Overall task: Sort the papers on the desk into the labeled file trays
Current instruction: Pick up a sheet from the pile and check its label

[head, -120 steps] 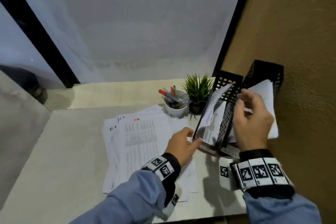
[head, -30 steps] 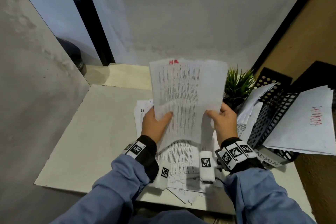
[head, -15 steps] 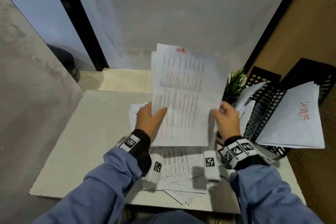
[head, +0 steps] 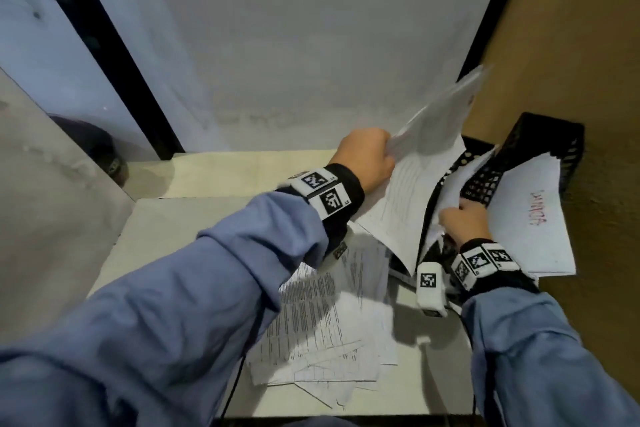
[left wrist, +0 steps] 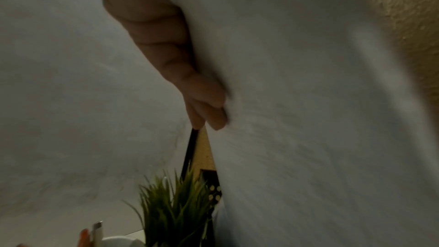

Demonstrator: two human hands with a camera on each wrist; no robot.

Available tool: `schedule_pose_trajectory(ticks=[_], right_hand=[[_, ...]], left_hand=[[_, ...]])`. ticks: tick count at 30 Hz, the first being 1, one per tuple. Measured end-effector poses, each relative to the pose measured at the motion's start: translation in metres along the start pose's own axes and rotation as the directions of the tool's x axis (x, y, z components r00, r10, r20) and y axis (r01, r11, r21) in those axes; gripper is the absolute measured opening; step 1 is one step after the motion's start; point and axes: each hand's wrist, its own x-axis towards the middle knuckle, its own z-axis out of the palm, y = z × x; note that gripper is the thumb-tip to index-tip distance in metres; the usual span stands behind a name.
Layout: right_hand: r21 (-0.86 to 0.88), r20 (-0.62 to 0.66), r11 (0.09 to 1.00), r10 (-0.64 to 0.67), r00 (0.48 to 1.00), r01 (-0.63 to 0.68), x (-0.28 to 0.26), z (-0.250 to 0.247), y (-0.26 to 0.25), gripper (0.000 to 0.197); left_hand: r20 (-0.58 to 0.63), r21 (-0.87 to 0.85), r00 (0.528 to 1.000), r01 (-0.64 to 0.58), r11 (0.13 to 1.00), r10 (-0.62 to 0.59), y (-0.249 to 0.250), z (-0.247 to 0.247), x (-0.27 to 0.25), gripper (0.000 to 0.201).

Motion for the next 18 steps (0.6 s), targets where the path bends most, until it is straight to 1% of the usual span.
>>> schedule_pose_trajectory(ticks=[3,5,7,9,11,13,16,18], right_hand=[[0.019,0.011,0.993,-0.113,0.994,0.113,-0.005,-0.019,-0.014,0.028],[-0.010,0.021,0.985,-0.172,0.985,0.172,-0.005,-0.027,-0.022,0.027],[-0.036,0.041,0.974,-0.224,0.974,0.226,-0.005,-0.029,-0.028,0.025],[-0.111,0.041,0.961,-0.251,0.967,0.254,-0.005,-0.027,-0.030,0.014],[-0.220,0.049,0.943,-0.244,0.968,0.249,-0.005,-0.021,-0.028,0.024],[-0.303,0.076,0.934,-0.173,0.982,0.188,-0.005,-0.013,-0.020,0.030],[-0.360,0.123,0.924,-0.093,0.988,0.132,-0.008,-0.001,-0.006,0.030],[-0.360,0.138,0.924,-0.087,0.987,0.132,-0.009,0.000,-0.002,0.031]], left_hand=[[0.050,0.089,0.998,-0.050,0.995,0.046,0.021,0.020,0.017,0.016],[0.098,0.108,0.994,-0.060,0.992,0.049,0.033,0.038,0.025,0.017],[0.142,0.089,0.990,-0.033,0.995,0.020,0.040,0.058,0.032,0.017],[0.180,0.063,0.983,0.020,0.998,-0.031,0.043,0.076,0.037,0.019],[0.219,0.046,0.974,0.055,0.997,-0.064,0.041,0.092,0.041,0.022],[0.278,0.040,0.957,0.074,0.996,-0.082,0.038,0.107,0.042,0.025],[0.373,0.049,0.922,0.096,0.994,-0.108,0.031,0.125,0.038,0.026],[0.386,0.021,0.916,0.106,0.994,-0.106,0.026,0.129,0.035,0.026]])
